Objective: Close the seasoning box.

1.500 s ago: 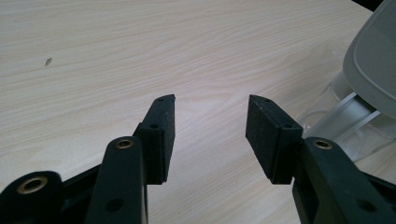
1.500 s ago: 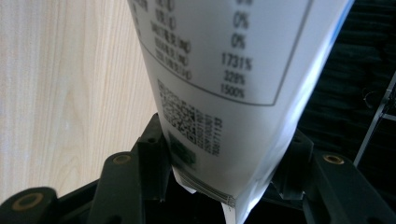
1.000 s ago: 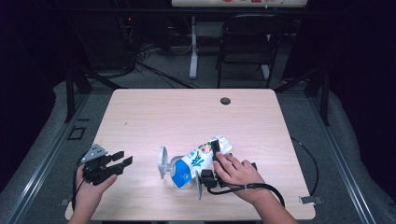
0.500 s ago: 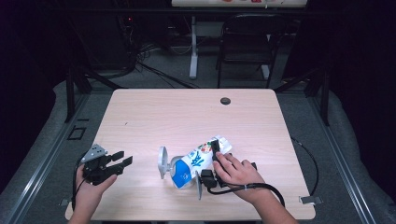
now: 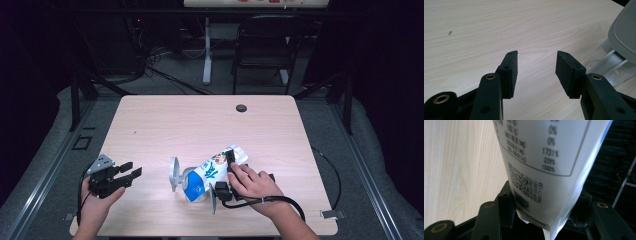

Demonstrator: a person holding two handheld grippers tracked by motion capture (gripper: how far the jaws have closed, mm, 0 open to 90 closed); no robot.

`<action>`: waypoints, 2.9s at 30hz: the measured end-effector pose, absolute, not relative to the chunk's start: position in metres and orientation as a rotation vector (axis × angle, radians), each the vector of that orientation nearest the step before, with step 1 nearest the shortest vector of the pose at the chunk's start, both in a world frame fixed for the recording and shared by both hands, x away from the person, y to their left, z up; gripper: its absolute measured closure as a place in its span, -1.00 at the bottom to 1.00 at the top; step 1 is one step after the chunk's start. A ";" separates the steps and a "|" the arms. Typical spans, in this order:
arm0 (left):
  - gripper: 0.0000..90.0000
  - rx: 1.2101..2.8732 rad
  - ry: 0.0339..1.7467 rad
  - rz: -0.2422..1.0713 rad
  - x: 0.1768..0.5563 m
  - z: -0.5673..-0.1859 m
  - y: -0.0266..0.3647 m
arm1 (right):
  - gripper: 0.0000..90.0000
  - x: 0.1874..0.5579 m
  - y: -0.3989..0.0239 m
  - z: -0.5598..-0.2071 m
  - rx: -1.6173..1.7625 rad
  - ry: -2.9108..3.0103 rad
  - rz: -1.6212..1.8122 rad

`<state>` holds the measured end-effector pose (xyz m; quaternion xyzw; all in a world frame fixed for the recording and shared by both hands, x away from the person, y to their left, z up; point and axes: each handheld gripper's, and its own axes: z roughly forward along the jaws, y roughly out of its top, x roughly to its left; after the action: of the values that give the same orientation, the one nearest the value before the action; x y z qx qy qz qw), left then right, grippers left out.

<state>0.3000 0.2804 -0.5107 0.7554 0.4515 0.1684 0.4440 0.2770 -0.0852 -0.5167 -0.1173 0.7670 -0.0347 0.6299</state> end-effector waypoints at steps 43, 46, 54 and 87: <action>0.18 1.877 1.124 0.419 0.300 -0.510 0.281 | 0.09 0.276 -0.085 -0.516 -0.282 1.746 -0.095; 0.18 1.879 1.125 0.418 0.300 -0.510 0.281 | 0.09 0.277 -0.085 -0.516 -0.282 1.747 -0.092; 0.18 1.880 1.125 0.417 0.300 -0.511 0.281 | 0.09 0.277 -0.085 -0.517 -0.283 1.749 -0.082; 0.18 1.867 1.123 0.422 0.301 -0.511 0.282 | 0.10 0.277 -0.085 -0.516 -0.290 1.745 -0.089</action>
<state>0.3007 0.2821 -0.5114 0.7533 0.4530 0.1704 0.4452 0.2771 -0.0848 -0.5160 -0.1269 0.7628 -0.0391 0.6328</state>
